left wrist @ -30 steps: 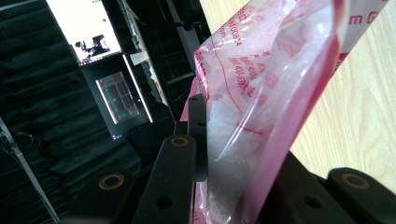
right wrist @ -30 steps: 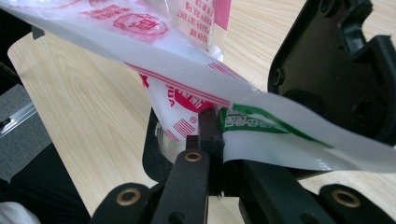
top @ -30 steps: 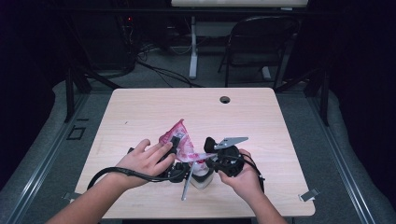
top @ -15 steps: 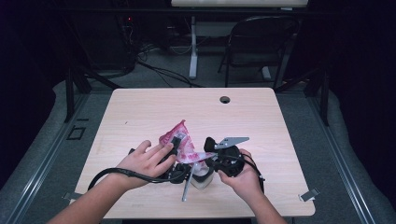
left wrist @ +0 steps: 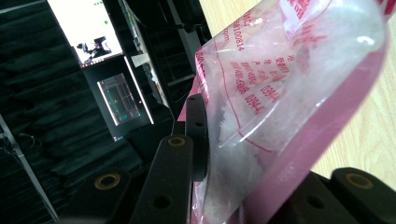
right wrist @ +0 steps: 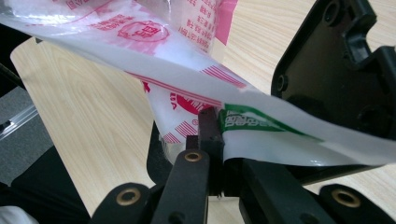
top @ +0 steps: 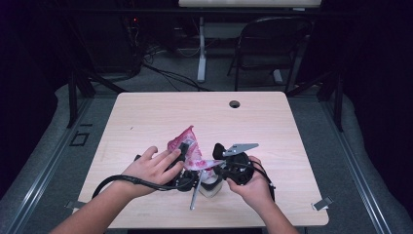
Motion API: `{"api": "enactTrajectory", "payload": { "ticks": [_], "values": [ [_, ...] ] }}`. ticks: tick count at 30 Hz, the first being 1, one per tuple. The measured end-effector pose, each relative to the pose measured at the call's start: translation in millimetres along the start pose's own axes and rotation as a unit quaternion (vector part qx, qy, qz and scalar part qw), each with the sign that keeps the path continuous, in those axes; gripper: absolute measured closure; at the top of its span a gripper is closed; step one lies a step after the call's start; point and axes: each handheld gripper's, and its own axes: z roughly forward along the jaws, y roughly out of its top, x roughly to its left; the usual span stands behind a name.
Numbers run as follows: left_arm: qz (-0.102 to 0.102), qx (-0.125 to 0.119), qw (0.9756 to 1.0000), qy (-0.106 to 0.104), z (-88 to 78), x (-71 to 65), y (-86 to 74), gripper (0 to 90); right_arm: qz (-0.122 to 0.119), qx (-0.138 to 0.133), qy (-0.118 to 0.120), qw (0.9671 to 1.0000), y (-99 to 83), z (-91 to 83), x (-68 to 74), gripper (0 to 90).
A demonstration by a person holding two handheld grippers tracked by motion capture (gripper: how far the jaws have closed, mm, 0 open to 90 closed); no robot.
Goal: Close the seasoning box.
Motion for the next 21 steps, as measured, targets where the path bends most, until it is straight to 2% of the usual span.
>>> {"api": "enactTrajectory", "payload": {
  "ticks": [11, 21],
  "values": [
    [0.0, -0.005, 1.0, 0.006, -0.7, -1.7, -0.7, 80.7, -0.002, 0.001, -0.004, 1.0, -1.0, 2.1, -0.1, 90.0],
    [-0.009, -0.002, 1.0, -0.004, -0.4, -1.4, -2.8, 80.7, -0.003, 0.003, -0.002, 1.0, -0.3, 1.5, 1.0, 90.0]
  ]
}}
